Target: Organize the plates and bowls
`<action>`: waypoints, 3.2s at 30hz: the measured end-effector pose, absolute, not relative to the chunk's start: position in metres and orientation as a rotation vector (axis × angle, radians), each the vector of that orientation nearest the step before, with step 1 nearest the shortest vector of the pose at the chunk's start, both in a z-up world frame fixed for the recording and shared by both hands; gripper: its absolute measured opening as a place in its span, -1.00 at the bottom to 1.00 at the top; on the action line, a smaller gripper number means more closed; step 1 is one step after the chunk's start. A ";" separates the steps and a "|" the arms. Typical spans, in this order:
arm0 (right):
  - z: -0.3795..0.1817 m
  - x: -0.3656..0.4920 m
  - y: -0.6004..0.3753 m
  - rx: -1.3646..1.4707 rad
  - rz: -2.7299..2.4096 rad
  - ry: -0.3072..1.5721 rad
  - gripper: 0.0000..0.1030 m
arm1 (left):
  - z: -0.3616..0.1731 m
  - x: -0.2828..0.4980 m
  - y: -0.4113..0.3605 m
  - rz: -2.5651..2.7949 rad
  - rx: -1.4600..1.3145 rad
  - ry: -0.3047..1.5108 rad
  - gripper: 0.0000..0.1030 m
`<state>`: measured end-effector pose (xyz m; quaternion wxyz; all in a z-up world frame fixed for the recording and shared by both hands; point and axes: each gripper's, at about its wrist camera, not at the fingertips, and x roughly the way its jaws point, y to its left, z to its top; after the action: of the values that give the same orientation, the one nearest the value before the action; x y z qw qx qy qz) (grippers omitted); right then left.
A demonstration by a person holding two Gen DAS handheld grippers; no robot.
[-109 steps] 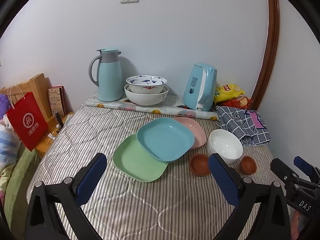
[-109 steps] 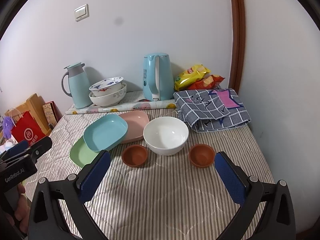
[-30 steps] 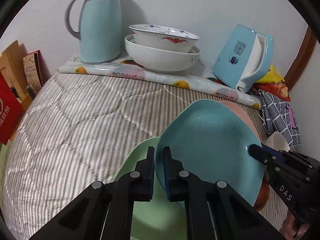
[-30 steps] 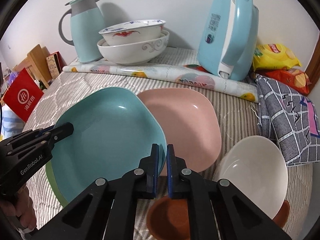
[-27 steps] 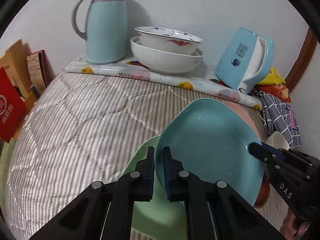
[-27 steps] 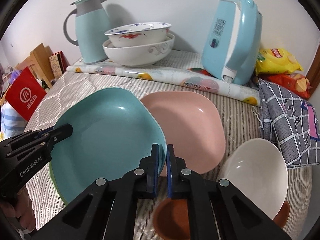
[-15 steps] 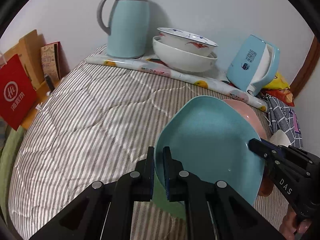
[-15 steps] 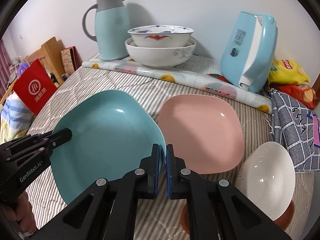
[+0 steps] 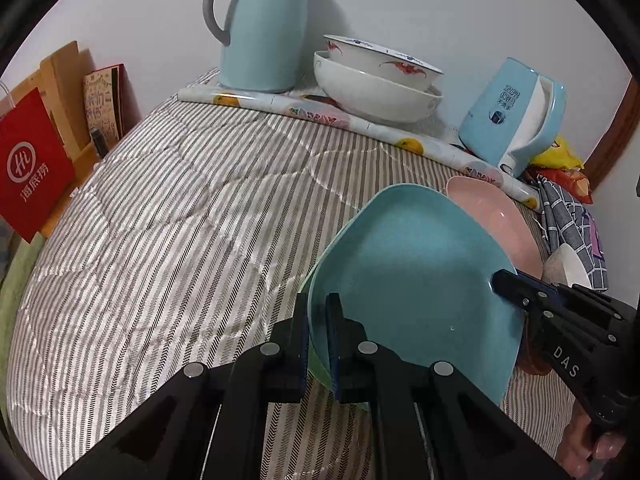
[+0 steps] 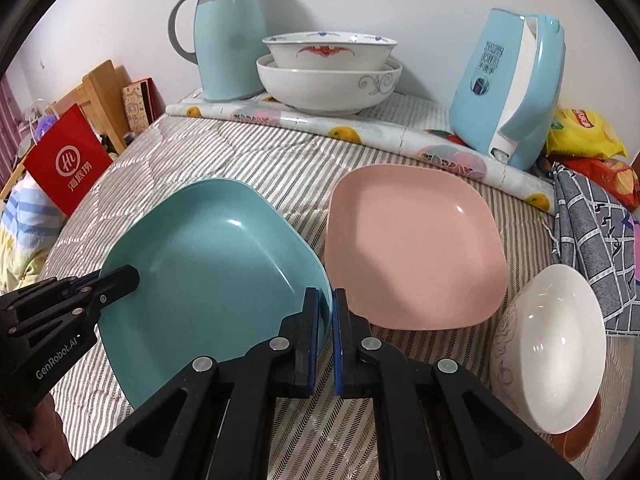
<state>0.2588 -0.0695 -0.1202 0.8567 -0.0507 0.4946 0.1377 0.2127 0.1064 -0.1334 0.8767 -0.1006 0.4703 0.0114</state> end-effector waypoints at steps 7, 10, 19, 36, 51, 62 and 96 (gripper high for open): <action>-0.129 0.259 -0.068 -0.114 0.284 1.054 -0.88 | -0.139 0.214 0.108 0.021 -0.222 0.996 -0.83; -0.129 0.262 -0.068 -0.108 0.281 1.059 -0.84 | -0.140 0.215 0.107 0.023 -0.216 1.004 -0.83; -0.131 0.260 -0.067 -0.104 0.294 1.075 -0.75 | -0.134 0.211 0.105 0.020 -0.212 0.999 -0.70; -0.097 0.240 -0.104 -0.033 0.257 1.021 -0.13 | -0.103 0.195 0.089 0.094 -0.156 0.944 -0.05; -0.062 0.242 -0.178 0.012 0.097 0.943 0.23 | -0.067 0.210 0.058 0.101 -0.132 0.865 0.05; -0.055 0.262 -0.209 0.025 0.085 0.949 0.23 | -0.061 0.240 0.031 0.033 -0.106 0.886 0.05; -0.122 0.351 -0.189 -0.019 0.167 1.065 -0.49 | -0.115 0.320 0.005 -0.008 -0.130 0.975 -0.23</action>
<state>0.3508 -0.1894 -0.1218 0.8581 -0.0093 0.5072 0.0794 0.3197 0.0051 -0.1155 0.8815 -0.0625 0.4681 -0.0037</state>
